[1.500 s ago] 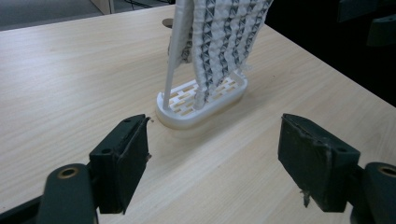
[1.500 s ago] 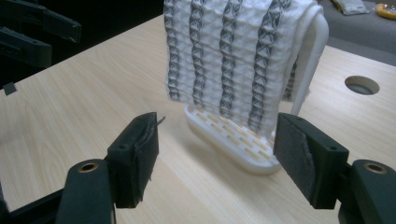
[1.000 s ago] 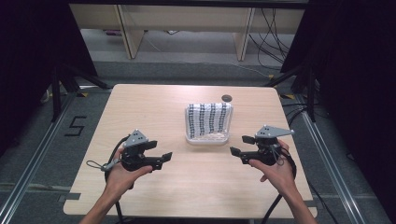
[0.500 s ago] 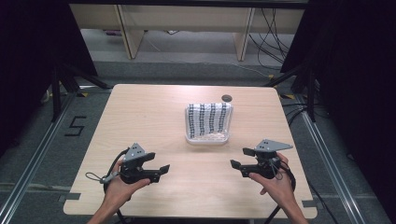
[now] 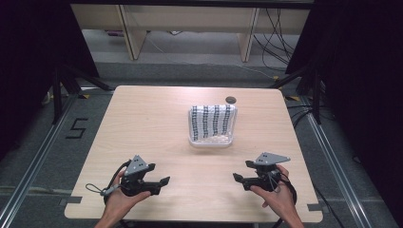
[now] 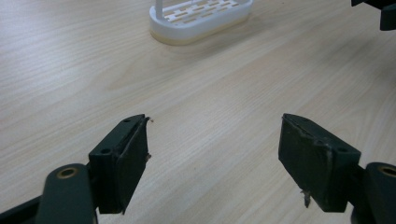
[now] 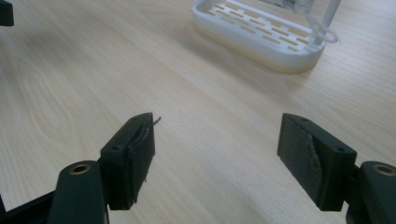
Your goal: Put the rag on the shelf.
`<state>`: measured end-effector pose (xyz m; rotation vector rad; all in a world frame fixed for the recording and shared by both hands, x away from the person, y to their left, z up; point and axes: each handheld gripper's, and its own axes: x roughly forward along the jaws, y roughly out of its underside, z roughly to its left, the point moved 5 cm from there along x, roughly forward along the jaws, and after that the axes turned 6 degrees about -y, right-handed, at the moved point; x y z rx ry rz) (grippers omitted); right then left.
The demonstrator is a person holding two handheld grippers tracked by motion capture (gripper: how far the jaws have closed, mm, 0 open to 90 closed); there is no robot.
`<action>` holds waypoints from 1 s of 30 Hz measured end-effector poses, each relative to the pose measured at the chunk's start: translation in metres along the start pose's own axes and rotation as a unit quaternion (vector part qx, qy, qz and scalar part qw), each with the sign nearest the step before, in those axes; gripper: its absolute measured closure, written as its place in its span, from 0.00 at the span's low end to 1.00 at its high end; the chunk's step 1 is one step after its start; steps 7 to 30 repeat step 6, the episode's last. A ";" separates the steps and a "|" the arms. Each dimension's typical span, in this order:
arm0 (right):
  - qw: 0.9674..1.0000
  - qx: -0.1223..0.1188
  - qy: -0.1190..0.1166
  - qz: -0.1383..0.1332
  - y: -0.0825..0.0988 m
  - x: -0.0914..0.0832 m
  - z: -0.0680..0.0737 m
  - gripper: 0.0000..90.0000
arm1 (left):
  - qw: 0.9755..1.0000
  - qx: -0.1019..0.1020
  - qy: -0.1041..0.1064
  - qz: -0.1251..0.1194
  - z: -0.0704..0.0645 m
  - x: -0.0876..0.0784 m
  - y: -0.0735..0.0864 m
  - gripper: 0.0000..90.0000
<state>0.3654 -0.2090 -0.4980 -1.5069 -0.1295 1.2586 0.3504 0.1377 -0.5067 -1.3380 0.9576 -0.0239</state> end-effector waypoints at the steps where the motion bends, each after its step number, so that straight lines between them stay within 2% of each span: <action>1: 1.000 -0.012 0.007 -0.001 0.000 0.000 -0.002 0.32 | 1.000 0.012 0.002 0.005 0.001 0.000 0.002 0.26; 2: 1.000 -0.009 -0.012 0.001 0.001 0.003 -0.001 0.32 | 1.000 0.005 -0.002 0.002 0.000 0.002 0.002 0.26; 3: 1.000 -0.001 -0.010 0.002 0.002 0.003 -0.001 0.31 | 1.000 0.007 -0.001 0.005 0.001 0.003 0.004 0.26; 4: 1.000 0.011 0.000 0.005 0.003 0.002 0.001 0.31 | 1.000 0.001 0.001 -0.001 0.001 0.006 0.005 0.25; 5: 1.000 -0.013 0.009 0.002 0.003 0.002 -0.003 0.31 | 1.000 0.005 0.000 0.006 0.002 0.007 0.007 0.24; 6: 1.000 -0.005 0.002 0.005 0.004 0.003 -0.002 0.30 | 1.000 0.015 -0.003 0.020 0.004 0.006 0.009 0.24; 30: 1.000 -0.005 0.002 0.005 0.004 0.003 -0.002 0.30 | 1.000 0.015 -0.003 0.020 0.004 0.006 0.009 0.24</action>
